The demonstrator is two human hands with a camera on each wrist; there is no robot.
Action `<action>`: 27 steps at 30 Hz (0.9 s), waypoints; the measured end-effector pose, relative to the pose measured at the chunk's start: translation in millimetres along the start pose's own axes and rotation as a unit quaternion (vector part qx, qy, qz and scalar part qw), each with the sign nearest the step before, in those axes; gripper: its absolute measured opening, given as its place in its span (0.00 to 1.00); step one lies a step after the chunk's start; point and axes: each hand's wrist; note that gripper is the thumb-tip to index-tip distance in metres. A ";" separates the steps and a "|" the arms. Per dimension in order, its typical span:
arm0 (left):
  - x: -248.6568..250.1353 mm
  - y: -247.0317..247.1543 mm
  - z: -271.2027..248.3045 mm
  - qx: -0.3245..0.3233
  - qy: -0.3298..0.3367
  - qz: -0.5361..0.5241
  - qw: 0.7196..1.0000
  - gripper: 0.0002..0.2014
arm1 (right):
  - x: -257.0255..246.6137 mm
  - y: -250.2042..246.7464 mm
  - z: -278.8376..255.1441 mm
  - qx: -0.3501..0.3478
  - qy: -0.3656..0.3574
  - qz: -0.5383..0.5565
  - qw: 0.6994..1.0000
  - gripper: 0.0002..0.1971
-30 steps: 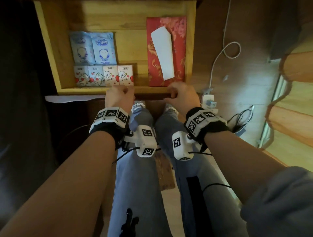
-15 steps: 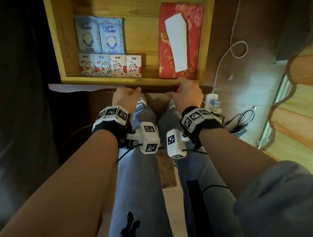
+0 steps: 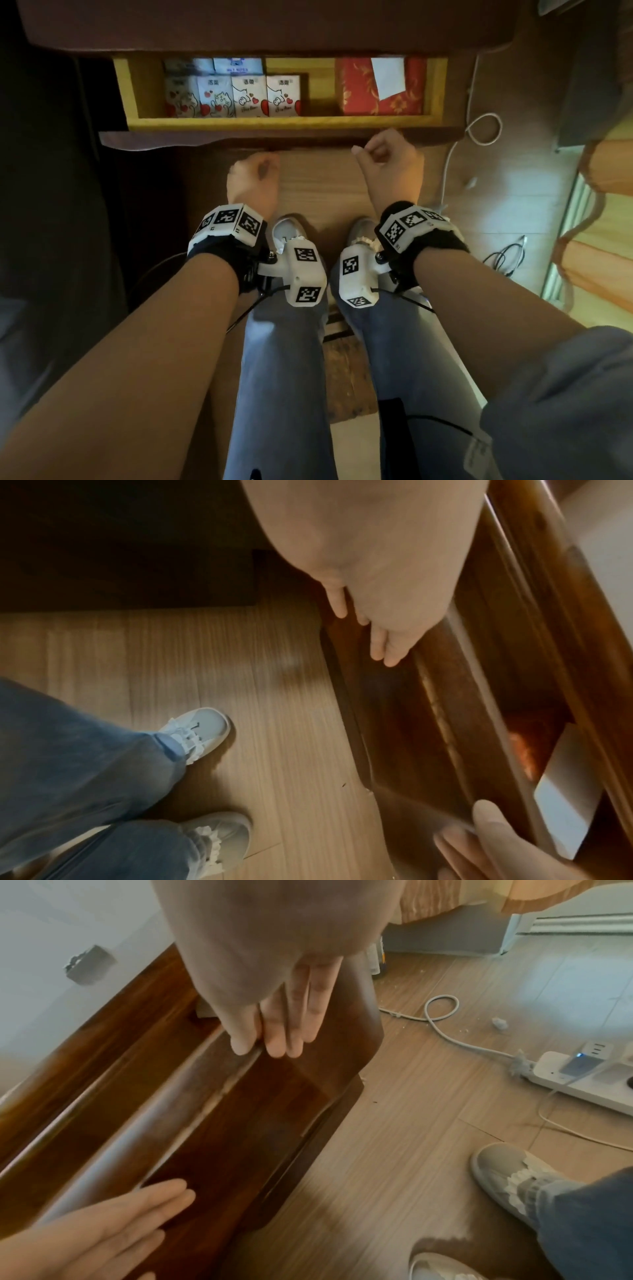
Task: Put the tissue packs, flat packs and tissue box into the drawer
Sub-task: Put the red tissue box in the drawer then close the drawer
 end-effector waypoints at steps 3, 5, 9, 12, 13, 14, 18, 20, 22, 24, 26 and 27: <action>-3.7 2.9 19.9 0.003 0.001 -0.004 1.000 0.11 | -1.7 12.4 14.4 -0.052 0.013 -0.008 0.999 0.11; -1.8 5.6 32.7 0.009 0.000 -0.005 1.000 0.10 | -0.1 22.4 25.4 -0.070 0.018 -0.001 0.997 0.14; 4.1 9.1 60.1 0.040 0.016 -0.005 0.999 0.15 | -2.3 35.1 51.6 -0.058 0.002 0.002 0.998 0.20; -2.5 11.6 77.1 0.059 0.031 0.012 0.998 0.19 | -6.2 41.0 73.9 -0.054 0.007 -0.006 0.998 0.24; -6.2 12.1 81.5 0.064 0.034 0.013 0.997 0.20 | -6.7 43.7 80.6 -0.061 0.006 -0.007 0.998 0.25; -10.0 12.6 86.2 0.066 0.041 0.012 0.997 0.21 | -6.6 45.8 86.5 -0.066 0.003 -0.003 0.998 0.24; -16.7 11.5 102.5 0.079 0.070 0.017 0.994 0.22 | -7.0 52.4 102.0 -0.059 -0.015 0.030 0.998 0.18; -15.5 11.8 109.0 0.087 0.076 0.020 0.993 0.22 | -9.4 54.6 107.6 -0.052 -0.019 0.035 0.998 0.18; -13.3 13.0 115.9 0.098 0.085 0.020 0.991 0.21 | -13.0 56.2 114.4 -0.038 -0.023 0.034 0.998 0.18; -8.0 13.7 122.3 0.101 0.083 0.012 0.991 0.21 | -15.1 59.9 122.2 -0.018 -0.033 0.030 0.999 0.20; -6.3 14.4 128.8 0.105 0.090 0.009 0.990 0.22 | -15.5 63.9 127.6 -0.004 -0.042 0.030 0.999 0.25; -4.6 13.9 130.1 0.101 0.083 0.010 0.991 0.23 | -15.5 65.7 129.2 -0.007 -0.043 0.029 0.999 0.26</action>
Point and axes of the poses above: each hand's wrist, its own z-axis towards the middle knuckle, its own y-axis out of the palm, x = y × z, and after that the axes turned 15 degrees about -z, right-handed
